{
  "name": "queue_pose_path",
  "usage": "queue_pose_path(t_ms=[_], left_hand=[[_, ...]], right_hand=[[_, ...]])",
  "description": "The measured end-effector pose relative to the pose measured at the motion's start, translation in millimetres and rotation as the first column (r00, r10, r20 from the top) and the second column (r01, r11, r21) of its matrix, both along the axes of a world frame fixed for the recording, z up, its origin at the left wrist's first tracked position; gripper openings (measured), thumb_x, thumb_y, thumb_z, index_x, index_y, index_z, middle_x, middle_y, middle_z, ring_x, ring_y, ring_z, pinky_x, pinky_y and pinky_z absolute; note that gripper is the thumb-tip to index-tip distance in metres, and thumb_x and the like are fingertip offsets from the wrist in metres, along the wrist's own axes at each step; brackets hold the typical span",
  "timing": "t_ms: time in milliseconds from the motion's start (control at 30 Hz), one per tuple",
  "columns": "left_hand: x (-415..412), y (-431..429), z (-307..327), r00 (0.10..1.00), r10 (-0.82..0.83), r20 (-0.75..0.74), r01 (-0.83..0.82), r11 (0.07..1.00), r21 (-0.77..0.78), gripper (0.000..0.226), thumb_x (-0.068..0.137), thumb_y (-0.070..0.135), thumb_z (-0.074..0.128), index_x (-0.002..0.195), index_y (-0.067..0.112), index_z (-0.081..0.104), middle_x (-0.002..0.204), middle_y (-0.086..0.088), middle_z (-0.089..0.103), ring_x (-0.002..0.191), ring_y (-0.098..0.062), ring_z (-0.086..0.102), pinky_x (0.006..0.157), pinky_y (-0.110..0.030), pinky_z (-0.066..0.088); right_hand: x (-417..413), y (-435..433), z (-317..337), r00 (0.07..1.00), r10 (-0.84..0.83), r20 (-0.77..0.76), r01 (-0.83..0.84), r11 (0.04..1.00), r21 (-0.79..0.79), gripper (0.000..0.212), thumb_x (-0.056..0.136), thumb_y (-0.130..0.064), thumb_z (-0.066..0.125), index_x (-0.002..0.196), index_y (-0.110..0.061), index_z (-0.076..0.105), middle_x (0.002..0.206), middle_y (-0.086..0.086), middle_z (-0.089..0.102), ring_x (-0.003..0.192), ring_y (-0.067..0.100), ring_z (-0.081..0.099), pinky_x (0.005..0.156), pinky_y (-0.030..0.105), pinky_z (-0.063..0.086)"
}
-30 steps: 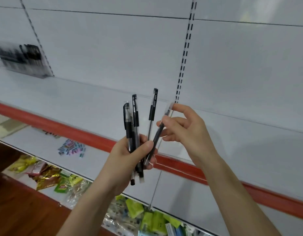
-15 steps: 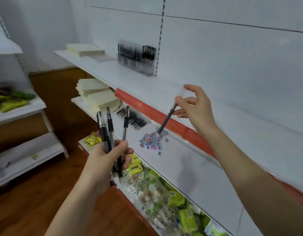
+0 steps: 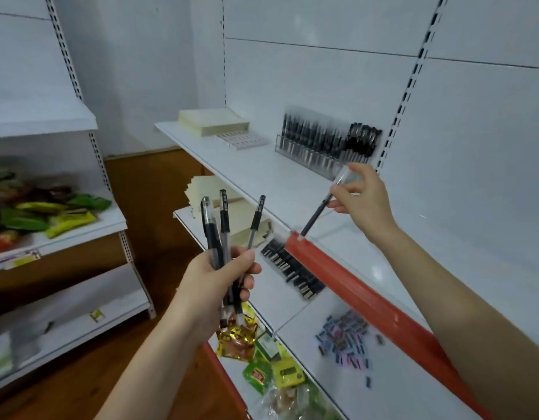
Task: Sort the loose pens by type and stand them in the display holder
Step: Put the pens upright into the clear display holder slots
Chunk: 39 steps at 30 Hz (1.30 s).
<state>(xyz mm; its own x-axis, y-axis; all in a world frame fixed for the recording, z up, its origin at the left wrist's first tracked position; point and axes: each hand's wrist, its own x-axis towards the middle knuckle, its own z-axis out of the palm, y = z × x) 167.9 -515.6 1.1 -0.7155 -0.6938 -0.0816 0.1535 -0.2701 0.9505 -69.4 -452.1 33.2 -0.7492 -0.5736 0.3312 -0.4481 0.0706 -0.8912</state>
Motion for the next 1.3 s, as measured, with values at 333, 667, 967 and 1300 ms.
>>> queue_pose_path(t_ms=[333, 667, 967, 1300], left_hand=[[-78, -136, 14, 0.997, -0.066, -0.033, 0.068, 0.997, 0.036, 0.008, 0.086, 0.010, 0.056, 0.078, 0.008, 0.055, 0.057, -0.001, 0.059, 0.043, -0.008, 0.046, 0.040, -0.017, 0.041], [-151, -289, 12, 0.948, -0.317, -0.022, 0.318, 0.948, 0.034, 0.005, 0.084, 0.008, 0.058, 0.084, 0.006, 0.054, 0.060, -0.004, 0.060, 0.041, -0.009, 0.046, 0.038, -0.018, 0.040], [-216, -335, 13, 0.845, -0.535, -0.010, 0.533, 0.841, 0.096, 0.005, 0.085, 0.006, 0.057, 0.082, 0.008, 0.054, 0.057, -0.002, 0.062, 0.040, -0.007, 0.048, 0.038, -0.017, 0.041], [-263, -335, 11, 0.809, -0.588, -0.016, 0.585, 0.803, 0.114, 0.004, 0.084, 0.011, 0.059, 0.081, 0.009, 0.056, 0.056, 0.001, 0.063, 0.043, -0.007, 0.050, 0.041, -0.018, 0.043]], right_hand=[[-79, -106, 5, 0.968, -0.239, -0.080, 0.240, 0.971, 0.003, 0.042, 0.092, -0.020, 0.054, 0.131, -0.022, 0.040, 0.085, 0.004, 0.064, 0.072, 0.017, 0.066, 0.071, 0.033, 0.057], [-122, -175, 10, 0.789, -0.590, -0.173, 0.571, 0.807, -0.148, 0.034, 0.092, -0.014, 0.053, 0.125, -0.015, 0.047, 0.083, 0.008, 0.062, 0.067, 0.012, 0.062, 0.071, 0.032, 0.054], [-117, -187, 14, 0.627, -0.756, -0.187, 0.750, 0.651, -0.118, 0.034, 0.091, -0.016, 0.054, 0.125, -0.021, 0.050, 0.077, -0.003, 0.061, 0.080, 0.021, 0.063, 0.078, 0.030, 0.054], [-156, -209, 28, 0.611, -0.724, -0.320, 0.735, 0.669, -0.111, 0.034, 0.092, -0.017, 0.051, 0.126, -0.021, 0.049, 0.071, -0.003, 0.059, 0.070, 0.010, 0.056, 0.072, 0.010, 0.044]])
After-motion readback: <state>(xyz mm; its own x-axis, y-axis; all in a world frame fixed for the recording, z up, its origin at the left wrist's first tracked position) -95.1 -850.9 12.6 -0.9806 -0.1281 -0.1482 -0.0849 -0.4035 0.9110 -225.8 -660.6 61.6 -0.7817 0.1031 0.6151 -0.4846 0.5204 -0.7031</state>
